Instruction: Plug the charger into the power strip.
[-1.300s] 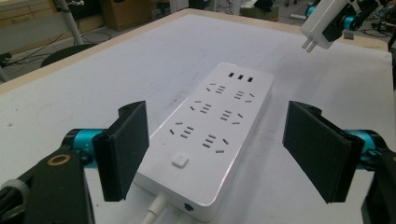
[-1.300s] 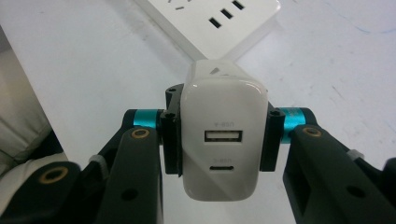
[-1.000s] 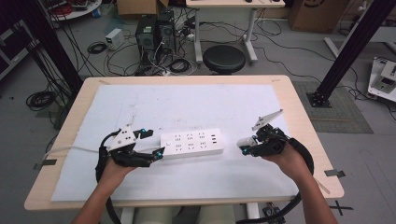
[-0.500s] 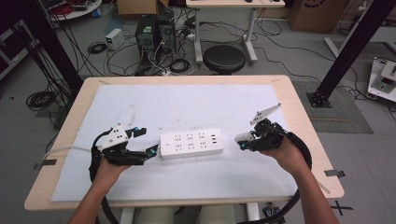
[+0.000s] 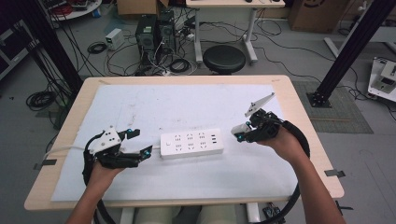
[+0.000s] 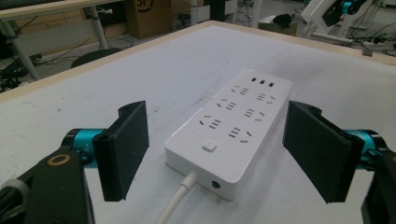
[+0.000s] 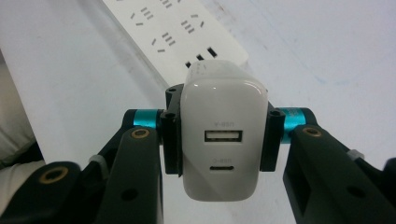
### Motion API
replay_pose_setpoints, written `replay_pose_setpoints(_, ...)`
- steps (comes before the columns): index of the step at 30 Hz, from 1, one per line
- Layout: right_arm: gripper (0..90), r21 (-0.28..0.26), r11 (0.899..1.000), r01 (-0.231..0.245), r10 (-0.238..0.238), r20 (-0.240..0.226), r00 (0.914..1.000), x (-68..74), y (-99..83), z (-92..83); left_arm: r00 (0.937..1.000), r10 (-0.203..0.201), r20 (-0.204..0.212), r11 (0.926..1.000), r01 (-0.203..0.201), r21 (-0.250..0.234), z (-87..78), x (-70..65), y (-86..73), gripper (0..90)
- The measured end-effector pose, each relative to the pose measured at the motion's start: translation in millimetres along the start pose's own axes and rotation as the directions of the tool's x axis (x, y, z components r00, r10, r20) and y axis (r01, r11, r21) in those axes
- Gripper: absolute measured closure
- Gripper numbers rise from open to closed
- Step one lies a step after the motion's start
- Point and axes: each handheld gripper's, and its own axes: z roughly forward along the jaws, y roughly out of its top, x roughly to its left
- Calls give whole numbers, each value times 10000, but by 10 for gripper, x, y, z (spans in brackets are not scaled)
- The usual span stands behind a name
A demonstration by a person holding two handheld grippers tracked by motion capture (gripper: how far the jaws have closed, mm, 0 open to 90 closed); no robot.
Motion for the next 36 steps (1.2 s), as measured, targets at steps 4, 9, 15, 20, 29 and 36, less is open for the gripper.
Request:
replay_pose_setpoints(4,628,66,9993,362,-361,-145,9992,7,101,94,10000,-18,57,10000,19,-50,14,-12,-7,227)
replay_pose_setpoints(9,628,-9,9975,713,-713,-276,9971,5,215,162,9999,-51,99,10000,52,-40,18,-4,-27,227)
replay_pose_setpoints(15,628,126,9940,1087,-1079,-545,9927,-36,328,291,9998,-186,34,9998,186,-59,0,43,-79,227)
replay_pose_setpoints(20,628,396,9930,1111,-1087,-582,9924,-45,362,348,9996,-291,14,9996,291,-63,-6,61,-99,227)
replay_pose_setpoints(29,628,495,9962,714,-688,-525,9963,-125,203,180,9995,-311,-6,9995,311,-92,-19,84,-107,227)
replay_pose_setpoints(36,628,782,9966,246,-204,-532,9984,-133,-12,91,9996,-268,29,9996,268,-84,-39,78,-94,227)
